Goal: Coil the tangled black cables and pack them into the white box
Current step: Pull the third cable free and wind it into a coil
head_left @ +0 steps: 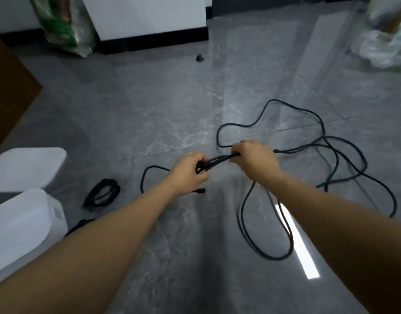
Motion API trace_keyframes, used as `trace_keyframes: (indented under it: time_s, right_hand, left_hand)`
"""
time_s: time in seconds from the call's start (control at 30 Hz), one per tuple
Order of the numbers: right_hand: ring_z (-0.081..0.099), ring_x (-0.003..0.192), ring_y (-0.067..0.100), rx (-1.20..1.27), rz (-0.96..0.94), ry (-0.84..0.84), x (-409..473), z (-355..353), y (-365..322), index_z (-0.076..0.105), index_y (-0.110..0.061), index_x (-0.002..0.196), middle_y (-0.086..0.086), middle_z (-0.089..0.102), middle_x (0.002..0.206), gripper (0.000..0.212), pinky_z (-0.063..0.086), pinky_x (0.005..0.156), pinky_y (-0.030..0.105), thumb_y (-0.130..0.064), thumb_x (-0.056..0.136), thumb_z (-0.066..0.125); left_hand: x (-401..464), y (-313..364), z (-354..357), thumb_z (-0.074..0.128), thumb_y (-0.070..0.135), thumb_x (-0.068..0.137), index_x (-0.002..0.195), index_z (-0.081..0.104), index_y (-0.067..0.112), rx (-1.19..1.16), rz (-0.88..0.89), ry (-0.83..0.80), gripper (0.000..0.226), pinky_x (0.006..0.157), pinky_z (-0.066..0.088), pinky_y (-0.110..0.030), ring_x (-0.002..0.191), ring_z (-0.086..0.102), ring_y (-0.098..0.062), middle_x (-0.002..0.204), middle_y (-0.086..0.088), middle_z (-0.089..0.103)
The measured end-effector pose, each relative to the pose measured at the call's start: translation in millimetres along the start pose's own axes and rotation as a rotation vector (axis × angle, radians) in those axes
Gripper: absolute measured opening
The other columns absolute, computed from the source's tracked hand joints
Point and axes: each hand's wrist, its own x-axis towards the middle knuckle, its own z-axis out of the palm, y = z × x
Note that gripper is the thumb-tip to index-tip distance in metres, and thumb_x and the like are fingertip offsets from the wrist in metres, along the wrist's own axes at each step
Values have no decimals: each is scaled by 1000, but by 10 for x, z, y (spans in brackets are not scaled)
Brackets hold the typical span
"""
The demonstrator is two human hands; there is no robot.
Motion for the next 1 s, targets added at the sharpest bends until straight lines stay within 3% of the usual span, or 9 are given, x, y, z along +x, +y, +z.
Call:
trace_keyframes:
  time_s: [0.1,0.23,0.37,0.5,0.6,0.73,0.8,0.87,1.0]
  right_hand:
    - [57,85,31,74,19,-18,-39,-154,-64,54,-9,99,14,64,98,16,41,63,35,-22,98,44]
    - [62,89,32,269,142,79,-56,-391,18,57,-6,100,13,69,94,17,50,74,41,-17,97,44]
    - [66,82,29,462,280,159,-52,-495,171,59,-12,91,10,70,82,12,54,76,44,-14,94,47]
    - [65,74,18,540,278,182,-96,-554,191,60,-15,90,6,70,78,13,52,70,35,-16,94,48]
    - [64,66,10,592,232,164,-107,-570,162,63,-13,92,3,70,73,13,49,70,30,-19,94,51]
    - [66,71,19,707,128,62,-124,-569,86,63,-5,91,12,69,76,12,48,66,25,-13,94,53]
    - [67,77,21,770,73,16,-144,-579,37,62,-7,91,13,69,78,10,51,74,29,-12,94,54]
    - [68,79,19,800,50,-5,-159,-596,3,64,-8,93,12,70,81,9,52,77,29,-13,93,57]
    - [67,89,20,754,69,-129,-144,-619,-1,69,-3,98,14,72,96,16,49,87,29,-13,86,66]
  left_hand:
    - [-71,-56,-226,60,10,89,109,61,8,19,-47,105,19,82,43,-26,97,57,-19,106,-5,59]
    - [-111,-210,-472,60,7,90,96,63,8,53,-142,232,8,76,46,-29,91,60,-25,93,-6,62]
    - [-121,-189,-518,56,7,90,97,60,7,62,-125,309,8,79,46,-32,91,58,-26,97,-9,59]
    - [-74,35,-408,64,17,88,114,51,9,-38,-87,329,30,86,44,-29,95,49,-18,111,-6,46]
    - [-18,228,-369,70,26,84,129,41,14,-54,-120,402,55,86,43,-31,110,49,-21,128,-5,38]
    - [29,299,-371,71,32,82,135,37,18,-3,-93,464,64,97,39,-32,123,41,-20,138,-3,34]
    - [57,235,-362,67,33,85,124,48,15,-16,-64,394,47,98,40,-34,119,46,-20,129,-3,49]
    - [50,162,-387,59,31,91,104,57,14,-127,-56,300,22,86,44,-32,100,55,-20,108,-4,61]
    - [-20,51,-477,45,31,98,85,59,18,-5,48,179,23,79,40,-30,89,46,-18,84,3,48]
